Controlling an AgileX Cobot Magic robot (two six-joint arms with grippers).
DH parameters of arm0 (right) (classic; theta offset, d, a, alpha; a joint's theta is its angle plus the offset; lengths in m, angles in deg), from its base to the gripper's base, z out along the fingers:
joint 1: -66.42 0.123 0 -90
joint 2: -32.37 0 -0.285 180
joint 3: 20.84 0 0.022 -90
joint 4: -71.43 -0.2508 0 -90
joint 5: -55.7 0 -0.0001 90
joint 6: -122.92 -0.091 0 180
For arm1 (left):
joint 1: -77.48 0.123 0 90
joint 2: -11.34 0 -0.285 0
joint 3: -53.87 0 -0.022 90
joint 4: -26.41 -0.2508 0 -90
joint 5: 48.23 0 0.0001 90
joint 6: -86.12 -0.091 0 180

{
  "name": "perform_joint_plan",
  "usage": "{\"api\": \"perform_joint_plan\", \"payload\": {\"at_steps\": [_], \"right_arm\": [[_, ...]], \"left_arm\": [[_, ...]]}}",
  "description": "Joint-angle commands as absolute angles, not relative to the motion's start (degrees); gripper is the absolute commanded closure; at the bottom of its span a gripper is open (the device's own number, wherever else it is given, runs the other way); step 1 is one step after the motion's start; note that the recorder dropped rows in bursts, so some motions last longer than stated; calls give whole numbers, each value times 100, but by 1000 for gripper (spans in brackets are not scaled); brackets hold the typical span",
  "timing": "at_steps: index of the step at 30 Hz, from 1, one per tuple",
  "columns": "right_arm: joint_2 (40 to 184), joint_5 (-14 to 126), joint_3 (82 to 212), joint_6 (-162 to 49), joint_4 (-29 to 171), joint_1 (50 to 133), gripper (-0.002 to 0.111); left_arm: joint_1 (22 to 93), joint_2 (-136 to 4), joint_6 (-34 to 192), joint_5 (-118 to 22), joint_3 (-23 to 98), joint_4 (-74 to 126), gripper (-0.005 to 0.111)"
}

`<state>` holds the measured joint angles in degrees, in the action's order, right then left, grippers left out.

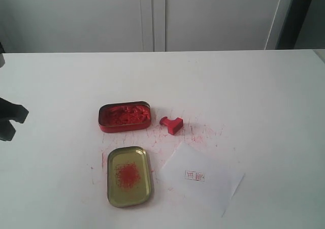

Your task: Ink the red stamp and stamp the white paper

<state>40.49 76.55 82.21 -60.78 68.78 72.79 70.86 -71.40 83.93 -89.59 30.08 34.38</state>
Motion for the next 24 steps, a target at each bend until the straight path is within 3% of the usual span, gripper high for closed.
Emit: {"api": "perform_joint_plan", "payload": {"at_steps": [1, 14, 24], "right_arm": [[4016, 7570, 8195, -6081, 6886, 7244, 108], [4016, 7570, 8195, -6081, 6886, 7244, 108], [4016, 7570, 8195, -6081, 6886, 7244, 108]], "left_arm": [[7101, -6637, 8317, -8984, 2631, 3601, 107], [7101, -5433, 8304, -8981, 1799, 3639, 107], [7101, -5308, 8289, -8908, 1792, 3567, 107]]}}
